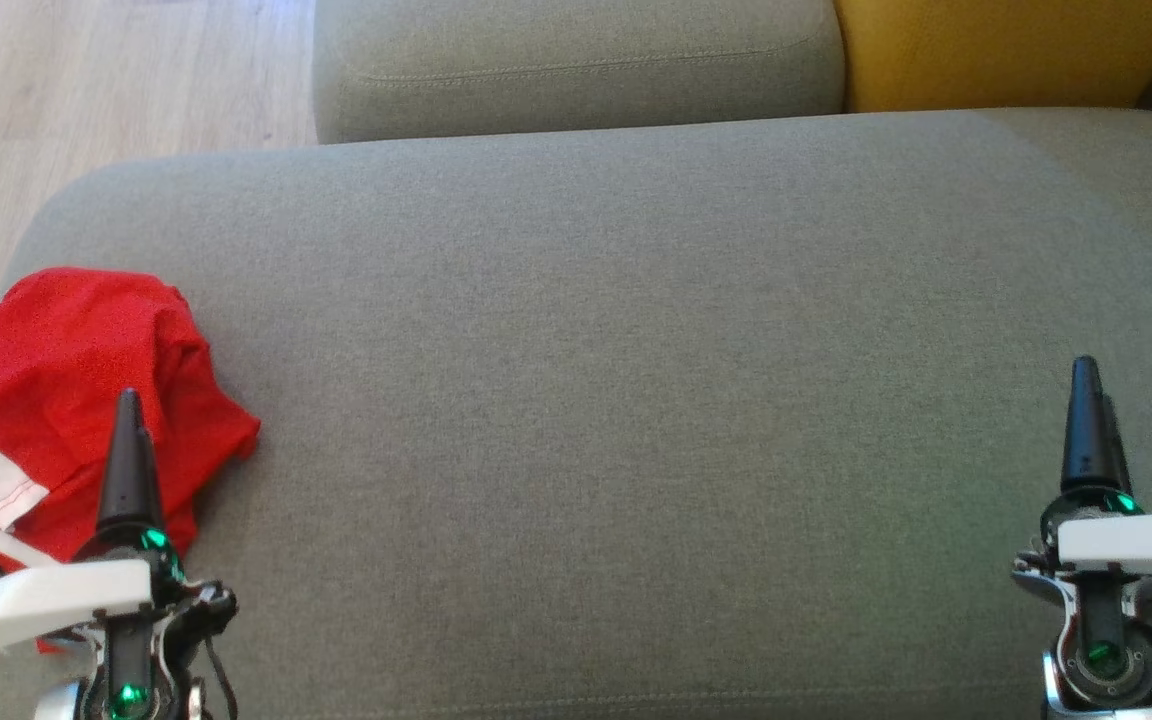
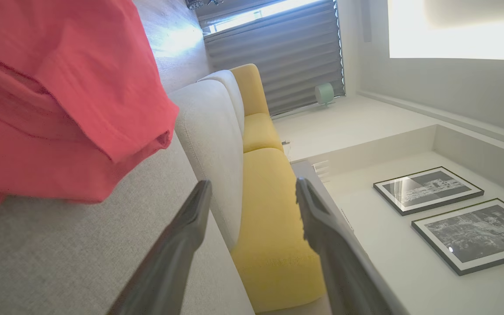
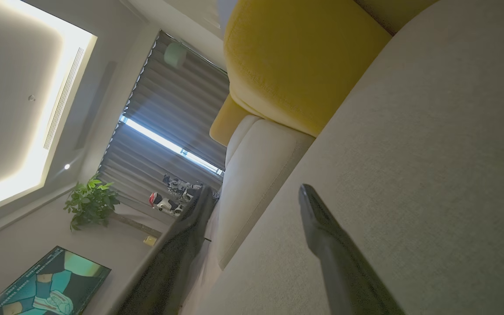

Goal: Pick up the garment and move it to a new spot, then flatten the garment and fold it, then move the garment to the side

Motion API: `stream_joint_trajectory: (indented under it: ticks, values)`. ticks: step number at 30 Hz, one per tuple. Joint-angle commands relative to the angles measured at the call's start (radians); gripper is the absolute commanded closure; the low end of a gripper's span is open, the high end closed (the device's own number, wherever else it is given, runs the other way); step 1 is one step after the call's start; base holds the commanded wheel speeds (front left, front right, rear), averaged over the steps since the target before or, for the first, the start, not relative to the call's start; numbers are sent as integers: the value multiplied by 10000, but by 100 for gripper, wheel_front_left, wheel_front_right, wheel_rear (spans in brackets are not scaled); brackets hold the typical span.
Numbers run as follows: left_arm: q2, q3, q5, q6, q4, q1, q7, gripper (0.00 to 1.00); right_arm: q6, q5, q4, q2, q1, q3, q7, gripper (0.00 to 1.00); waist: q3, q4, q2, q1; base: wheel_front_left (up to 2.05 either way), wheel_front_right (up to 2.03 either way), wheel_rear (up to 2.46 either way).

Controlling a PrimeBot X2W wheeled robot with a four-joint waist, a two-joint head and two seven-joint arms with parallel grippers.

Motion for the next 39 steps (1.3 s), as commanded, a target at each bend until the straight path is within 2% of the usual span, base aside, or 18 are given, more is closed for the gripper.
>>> stream_joint_trajectory:
  ticks: [1, 5, 10, 23, 31, 39]
  values:
    - [135, 277, 299, -19, -554, -594, -119, 0, -3, -612, -611, -121, -587, 137, -200, 0, 14, 10, 0, -1, 0, 0, 0]
    - [138, 206, 912, 28, -941, -664, -207, 0, -3, -1294, -938, -172, -664, 238, -288, 0, 22, 12, 0, -1, 0, 0, 0]
    - [143, -196, 1763, 268, -1471, -710, -354, 0, -4, -2534, -1387, -348, -771, 503, -436, 0, 15, 1, 0, -1, 0, 0, 0]
    - [157, -1165, 4298, 742, -2397, -909, -735, 0, -4, -4895, -2166, -517, -958, 914, -819, 0, 8, -85, 0, -1, 0, 0, 0]
    - [166, -1653, 5808, 1086, -2323, -925, -968, 0, -5, -6264, -2292, -556, -965, 1005, -1055, 0, -32, -131, 0, -1, 0, 0, 0]
    - [175, -2273, 7802, 1130, -2172, -1002, -1202, 0, -5, -7731, -2329, -775, -957, 1347, -1291, 0, -22, -136, 0, -1, 0, 0, 0]
